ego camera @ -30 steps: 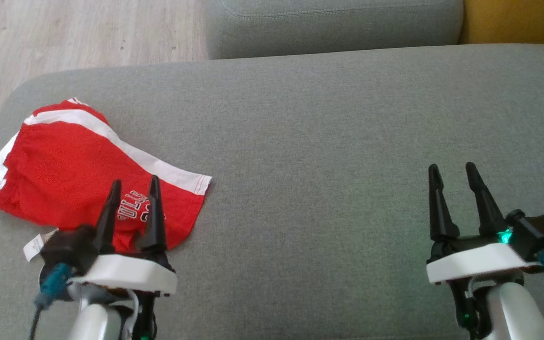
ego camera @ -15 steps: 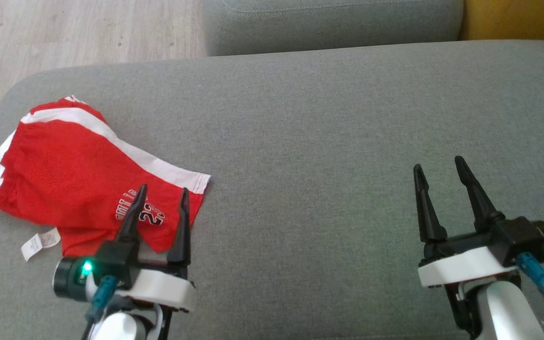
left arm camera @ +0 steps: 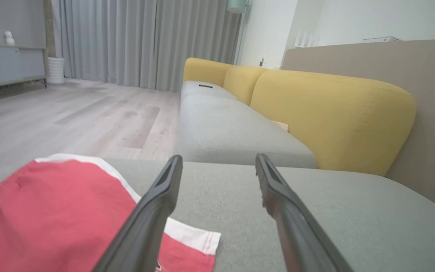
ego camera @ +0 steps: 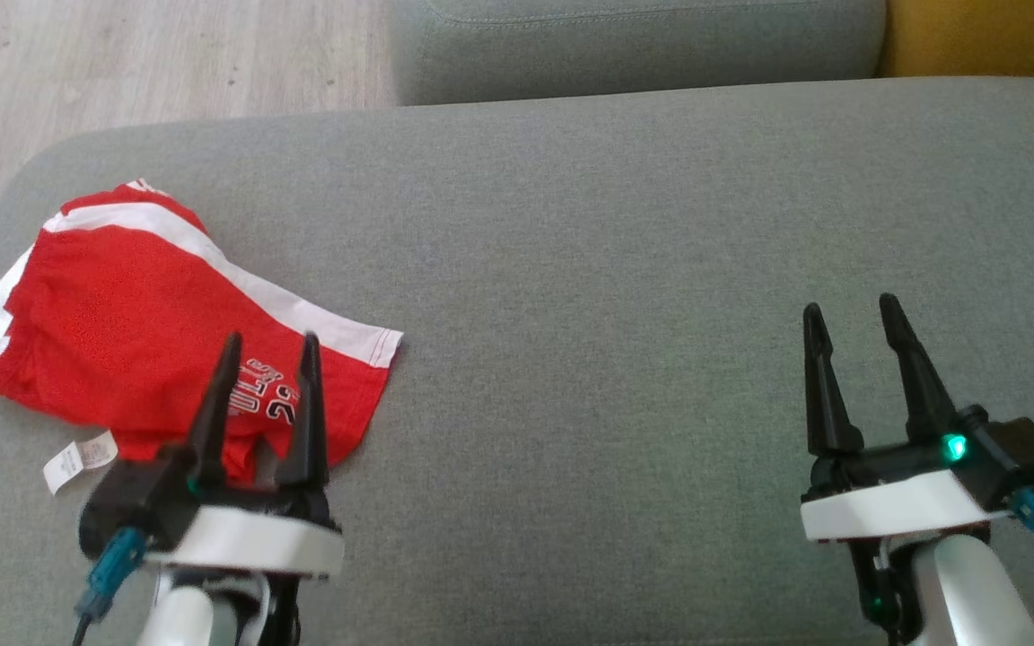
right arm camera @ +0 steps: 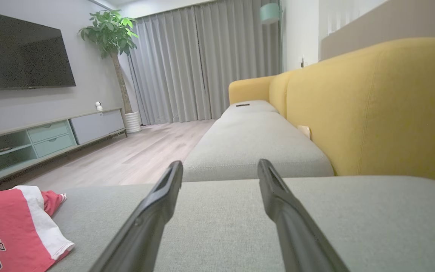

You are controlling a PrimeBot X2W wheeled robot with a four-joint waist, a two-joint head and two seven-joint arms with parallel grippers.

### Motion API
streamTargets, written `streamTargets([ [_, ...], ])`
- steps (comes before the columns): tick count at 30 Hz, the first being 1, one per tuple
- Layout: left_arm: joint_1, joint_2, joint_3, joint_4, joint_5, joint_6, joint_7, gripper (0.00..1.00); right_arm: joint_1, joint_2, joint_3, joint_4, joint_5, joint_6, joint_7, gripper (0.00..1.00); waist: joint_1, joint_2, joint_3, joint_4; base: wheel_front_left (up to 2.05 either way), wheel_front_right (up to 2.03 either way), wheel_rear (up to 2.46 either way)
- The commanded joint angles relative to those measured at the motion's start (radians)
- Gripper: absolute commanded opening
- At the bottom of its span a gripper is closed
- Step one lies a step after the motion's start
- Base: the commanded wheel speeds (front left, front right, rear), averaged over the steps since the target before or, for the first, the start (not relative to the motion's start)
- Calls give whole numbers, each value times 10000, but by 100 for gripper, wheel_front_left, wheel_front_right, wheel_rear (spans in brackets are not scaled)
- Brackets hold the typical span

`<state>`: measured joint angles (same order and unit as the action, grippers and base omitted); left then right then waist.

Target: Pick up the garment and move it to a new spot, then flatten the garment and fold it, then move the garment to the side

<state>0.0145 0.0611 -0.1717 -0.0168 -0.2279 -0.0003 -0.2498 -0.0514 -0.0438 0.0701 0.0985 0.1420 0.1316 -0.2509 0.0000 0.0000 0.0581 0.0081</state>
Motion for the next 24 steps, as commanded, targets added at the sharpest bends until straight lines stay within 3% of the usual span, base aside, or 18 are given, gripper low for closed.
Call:
streamTargets([
  [1, -115, -8, 364, -216, -53, -87, -120, 100, -348, -64, 235, -245, 104, -9, -109, 100, 0, 0, -12, -6, 0, 0, 0],
  [4, -37, -84, 615, 184, -147, -613, -120, 100, -303, -64, 339, 131, 523, -9, -109, 100, 0, 0, -49, -13, 0, 0, 0],
  [7, -62, -101, 660, 366, -202, -785, -120, 100, -339, -64, 369, 360, 683, -9, -109, 100, 0, 0, -71, -15, 0, 0, 0],
  [24, -103, -107, 585, 484, -389, -771, -120, 100, -395, -64, 316, 545, 988, -9, -109, 100, 0, 0, -100, 3, 0, 0, 0],
])
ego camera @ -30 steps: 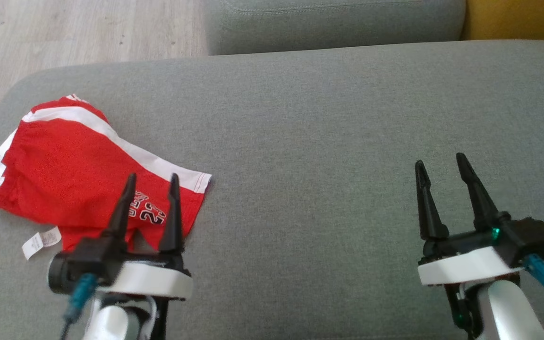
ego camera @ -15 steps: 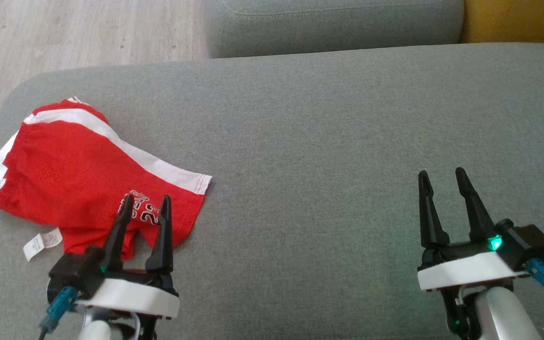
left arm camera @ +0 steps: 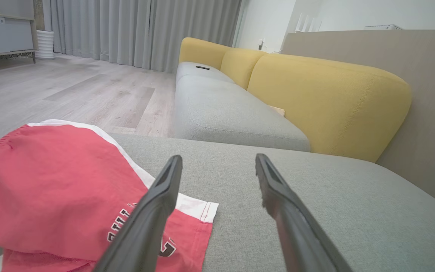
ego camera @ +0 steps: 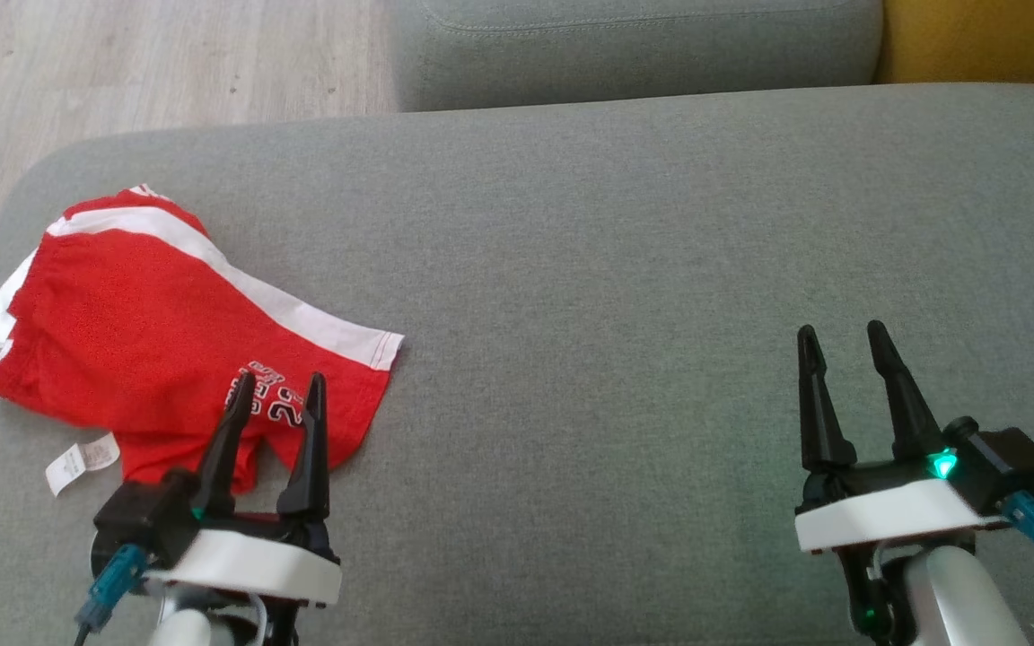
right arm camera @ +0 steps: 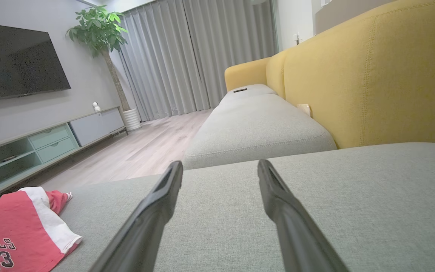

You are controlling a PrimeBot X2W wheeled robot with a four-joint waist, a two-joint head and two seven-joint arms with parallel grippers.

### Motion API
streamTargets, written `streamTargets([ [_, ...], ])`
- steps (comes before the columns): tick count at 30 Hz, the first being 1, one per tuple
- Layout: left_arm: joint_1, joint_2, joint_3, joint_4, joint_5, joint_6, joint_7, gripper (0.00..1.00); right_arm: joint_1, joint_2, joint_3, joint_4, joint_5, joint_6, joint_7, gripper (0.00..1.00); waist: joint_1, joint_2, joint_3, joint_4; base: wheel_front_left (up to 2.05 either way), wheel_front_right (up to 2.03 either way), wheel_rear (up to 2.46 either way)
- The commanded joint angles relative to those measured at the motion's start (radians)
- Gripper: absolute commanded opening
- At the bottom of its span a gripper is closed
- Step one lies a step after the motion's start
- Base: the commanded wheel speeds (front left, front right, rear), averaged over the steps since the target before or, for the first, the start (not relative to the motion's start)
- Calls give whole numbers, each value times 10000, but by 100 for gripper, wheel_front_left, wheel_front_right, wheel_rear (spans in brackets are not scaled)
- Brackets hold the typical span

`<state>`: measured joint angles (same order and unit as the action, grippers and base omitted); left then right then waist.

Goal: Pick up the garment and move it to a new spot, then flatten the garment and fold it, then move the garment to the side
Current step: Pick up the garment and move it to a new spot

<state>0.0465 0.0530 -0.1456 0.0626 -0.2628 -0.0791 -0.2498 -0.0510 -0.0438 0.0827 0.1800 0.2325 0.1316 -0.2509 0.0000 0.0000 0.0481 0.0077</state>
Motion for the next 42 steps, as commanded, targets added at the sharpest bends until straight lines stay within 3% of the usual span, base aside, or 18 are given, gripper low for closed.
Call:
streamTargets([
  [1, -424, -27, 323, -302, -43, 17, -120, 100, -395, -64, 192, -259, 101, -9, -109, 100, 0, 0, -1, 17, 0, 0, 0],
  [10, -462, -27, 410, -260, -32, 192, -120, 100, -394, -64, 612, -149, 199, -9, -109, 100, 0, 0, -47, 429, 0, 0, 0],
  [31, -221, -28, 826, -128, 254, 315, -120, 100, -48, -64, 1376, 134, 480, -9, -109, 100, 0, 0, -388, 3025, 0, 0, 0],
  [42, -497, -28, 1500, -221, 362, 145, -120, 100, -257, -64, 1637, 129, 521, -9, -109, 100, 0, 0, 114, 3283, 0, 0, 0],
])
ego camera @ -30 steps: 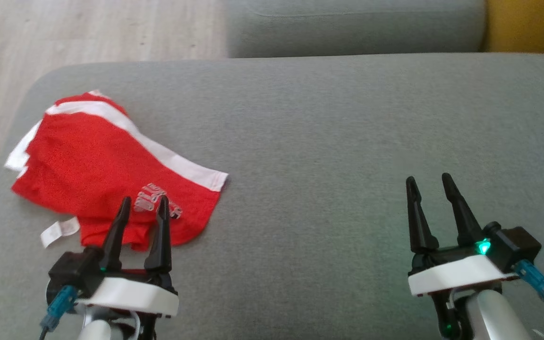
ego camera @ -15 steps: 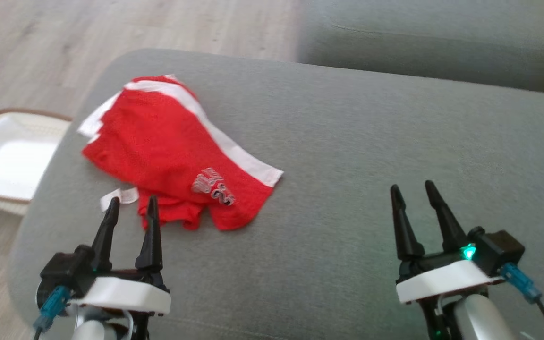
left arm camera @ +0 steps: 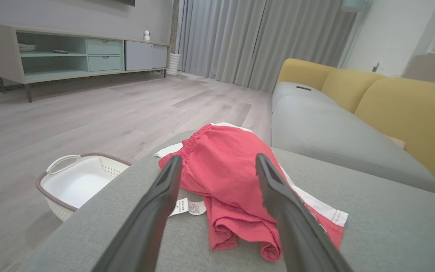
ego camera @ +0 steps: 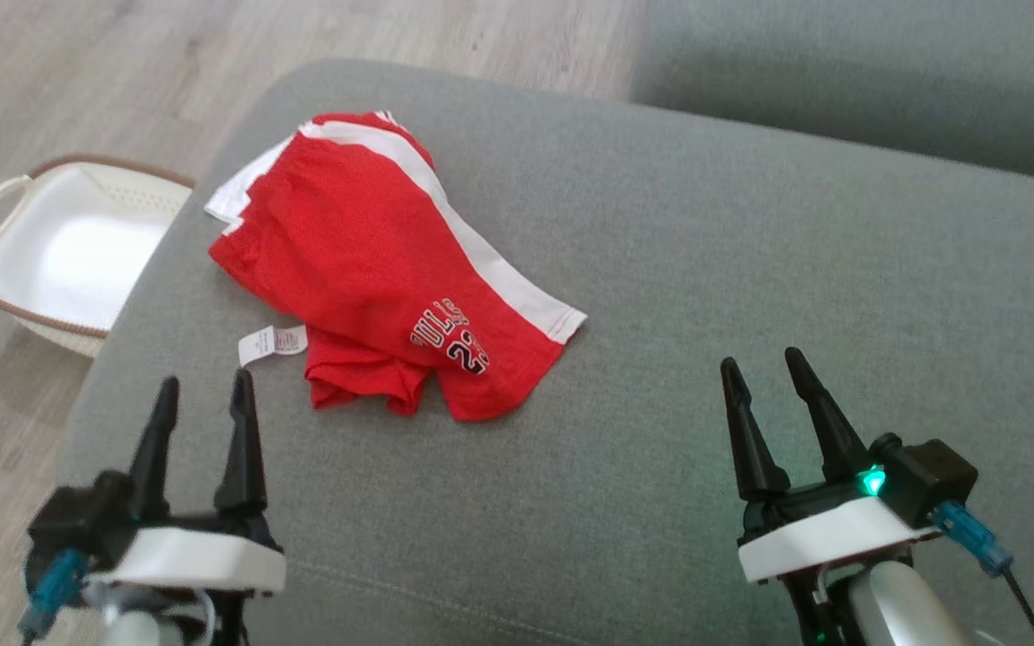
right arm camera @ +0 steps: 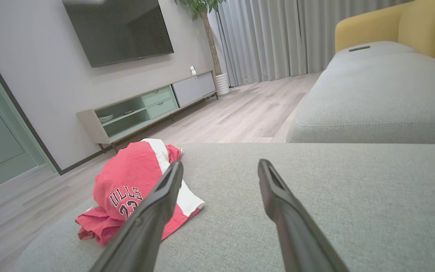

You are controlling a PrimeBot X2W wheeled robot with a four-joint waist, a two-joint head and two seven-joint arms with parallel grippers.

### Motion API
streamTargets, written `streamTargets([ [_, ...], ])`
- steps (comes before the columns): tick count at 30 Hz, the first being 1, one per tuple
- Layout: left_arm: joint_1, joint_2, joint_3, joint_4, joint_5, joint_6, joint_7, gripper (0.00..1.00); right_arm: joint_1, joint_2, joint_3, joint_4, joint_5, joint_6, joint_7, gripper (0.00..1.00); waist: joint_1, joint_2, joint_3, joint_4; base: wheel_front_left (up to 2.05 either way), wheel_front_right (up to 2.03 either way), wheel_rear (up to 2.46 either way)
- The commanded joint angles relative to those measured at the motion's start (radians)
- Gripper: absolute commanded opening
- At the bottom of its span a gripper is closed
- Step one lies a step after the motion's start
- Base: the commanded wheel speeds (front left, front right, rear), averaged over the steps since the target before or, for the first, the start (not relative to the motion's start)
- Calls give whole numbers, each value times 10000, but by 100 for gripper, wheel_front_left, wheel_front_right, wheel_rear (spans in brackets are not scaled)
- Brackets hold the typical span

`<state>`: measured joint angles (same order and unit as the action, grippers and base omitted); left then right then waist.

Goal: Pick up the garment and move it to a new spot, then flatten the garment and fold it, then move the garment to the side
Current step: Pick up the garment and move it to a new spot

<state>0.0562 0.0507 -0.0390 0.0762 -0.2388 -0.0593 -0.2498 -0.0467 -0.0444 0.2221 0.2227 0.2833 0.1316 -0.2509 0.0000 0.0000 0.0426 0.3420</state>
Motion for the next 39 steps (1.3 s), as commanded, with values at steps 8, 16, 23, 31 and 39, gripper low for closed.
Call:
streamTargets([
  [8, -3040, 950, 516, 897, 881, -664, -120, 100, -1042, -58, -226, -457, -644, -9, -109, 100, 0, 0, 1747, -516, 0, 0, 0],
  [16, -6701, 3139, -2159, 4067, -1065, -710, 1125, 100, -1667, -58, -556, -586, -991, -9, -109, 100, 0, 0, 3006, -1090, 0, 0, 0],
  [23, -8638, 4404, -3914, 5570, -2660, -711, 2661, 100, -1928, -58, -624, -672, -1060, -9, -109, 100, 0, 0, 3567, -1477, 0, 0, 0],
  [31, -9630, 4950, -5498, 6806, -4147, -712, 3397, 92, -2071, -58, -677, -738, -1084, -9, -109, 100, 0, 0, 3850, -1731, 0, 0, 0],
  [39, -10006, 5073, -6360, 7296, -4913, -712, 2313, 0, -2051, -58, -752, -688, -1082, -9, -109, 100, 0, 0, 3746, -1667, 0, 0, 0],
])
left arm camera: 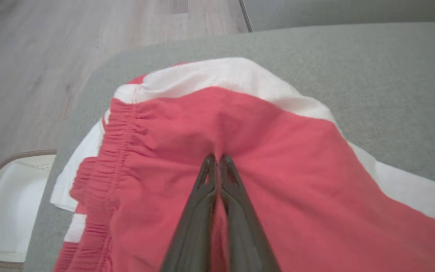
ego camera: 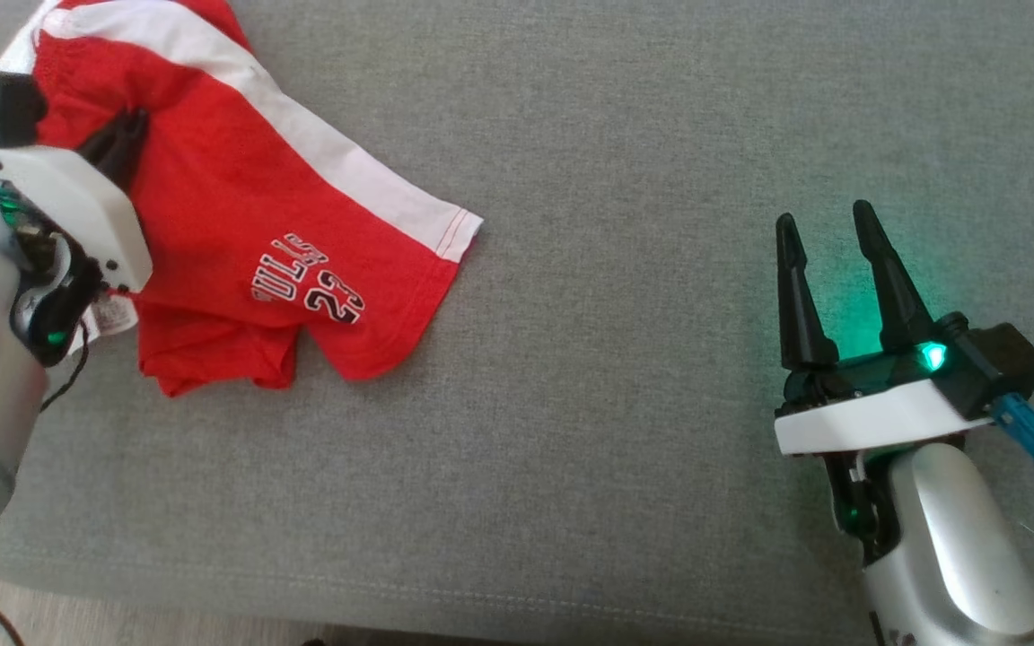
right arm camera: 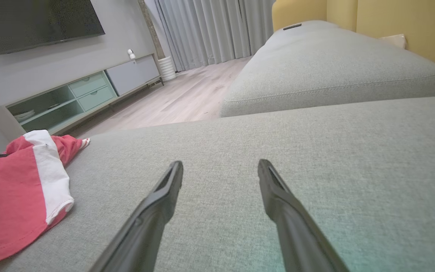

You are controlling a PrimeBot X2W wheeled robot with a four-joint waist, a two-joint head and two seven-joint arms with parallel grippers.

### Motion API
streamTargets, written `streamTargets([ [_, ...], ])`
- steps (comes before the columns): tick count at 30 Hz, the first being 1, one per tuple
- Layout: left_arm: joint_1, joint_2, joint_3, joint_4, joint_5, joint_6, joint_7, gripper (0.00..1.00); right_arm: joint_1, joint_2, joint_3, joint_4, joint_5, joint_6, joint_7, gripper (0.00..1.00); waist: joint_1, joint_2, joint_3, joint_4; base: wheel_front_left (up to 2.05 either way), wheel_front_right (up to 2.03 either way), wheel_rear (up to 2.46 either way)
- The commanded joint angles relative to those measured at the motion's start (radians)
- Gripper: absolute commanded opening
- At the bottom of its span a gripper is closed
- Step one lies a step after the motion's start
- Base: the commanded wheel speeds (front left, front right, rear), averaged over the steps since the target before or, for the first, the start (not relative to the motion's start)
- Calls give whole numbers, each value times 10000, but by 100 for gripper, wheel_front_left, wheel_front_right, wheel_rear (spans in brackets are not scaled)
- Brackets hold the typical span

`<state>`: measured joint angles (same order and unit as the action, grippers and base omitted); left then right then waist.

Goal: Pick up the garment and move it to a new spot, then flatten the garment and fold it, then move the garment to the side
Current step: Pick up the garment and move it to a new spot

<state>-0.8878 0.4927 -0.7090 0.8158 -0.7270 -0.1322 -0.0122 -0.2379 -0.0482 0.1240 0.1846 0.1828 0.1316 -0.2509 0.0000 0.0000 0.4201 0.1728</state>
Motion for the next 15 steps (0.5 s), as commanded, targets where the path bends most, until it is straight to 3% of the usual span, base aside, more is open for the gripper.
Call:
streamTargets([
  [1, -615, 663, 301, -47, -125, 16, -270, 0, -136, -20, 236, -288, -72, -9, -109, 100, 0, 0, -68, 44, 0, 0, 0],
  [8, -1034, 865, 197, 104, -373, 16, -1985, 0, -59, -20, 337, -169, 71, -9, -109, 100, 0, 0, -576, 142, 0, 0, 0],
  [15, -1189, 1051, 575, -363, -161, 142, -2456, 0, 208, -20, 286, 14, 412, -9, -109, 100, 0, 0, -1345, 259, 0, 0, 0],
])
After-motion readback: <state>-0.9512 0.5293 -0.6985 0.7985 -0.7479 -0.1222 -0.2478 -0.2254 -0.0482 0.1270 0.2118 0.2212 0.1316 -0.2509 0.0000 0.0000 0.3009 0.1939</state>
